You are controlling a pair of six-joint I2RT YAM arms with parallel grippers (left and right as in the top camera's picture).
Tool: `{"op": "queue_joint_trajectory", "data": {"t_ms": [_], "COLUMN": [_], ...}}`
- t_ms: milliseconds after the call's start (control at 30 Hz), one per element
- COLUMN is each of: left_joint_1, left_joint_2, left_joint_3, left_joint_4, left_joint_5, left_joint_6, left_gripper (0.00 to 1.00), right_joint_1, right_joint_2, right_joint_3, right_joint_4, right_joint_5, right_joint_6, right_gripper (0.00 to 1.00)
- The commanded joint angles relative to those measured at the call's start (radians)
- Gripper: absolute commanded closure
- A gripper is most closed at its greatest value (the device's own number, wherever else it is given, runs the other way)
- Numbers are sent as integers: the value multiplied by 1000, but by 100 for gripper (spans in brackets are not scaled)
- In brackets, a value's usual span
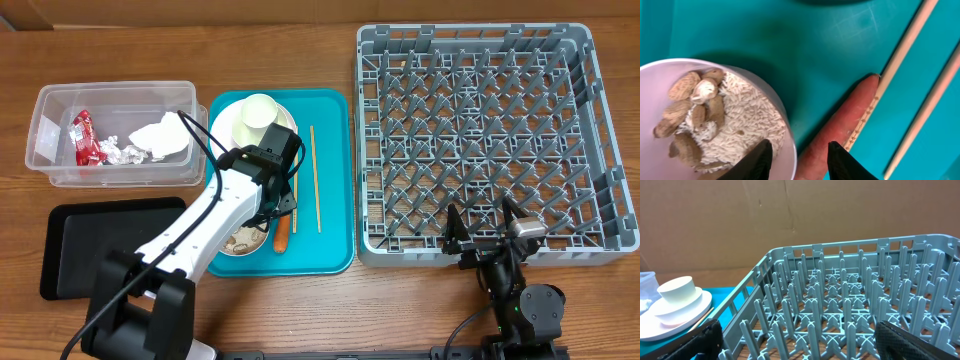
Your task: Sort waste into correct bins and load items into the dishwasher
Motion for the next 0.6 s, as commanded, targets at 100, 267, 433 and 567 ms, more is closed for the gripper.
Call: {"op": "queue_joint_trajectory", "data": {"t_ms": [100, 267, 433, 567], "left_joint_1": [20, 53, 55, 56], "left_joint_2": [58, 59, 65, 74], "left_joint_3": [-13, -14, -17, -17], "left_joint_4": [6, 6, 10, 13], "left_joint_5": [39, 65, 65, 72], "left_joint_6": [-20, -20, -20, -20], "left_gripper": [61, 63, 67, 69], "right_joint_1": [-4, -4, -4, -4], "right_joint_2": [-9, -9, -9, -9], "right_joint_3": [-10, -10, -10, -10], "right_joint_4": [3, 3, 3, 3], "right_joint_5": [5, 5, 5, 5], "right_joint_6": [1, 1, 1, 1], "right_gripper": [0, 0, 0, 0]}}
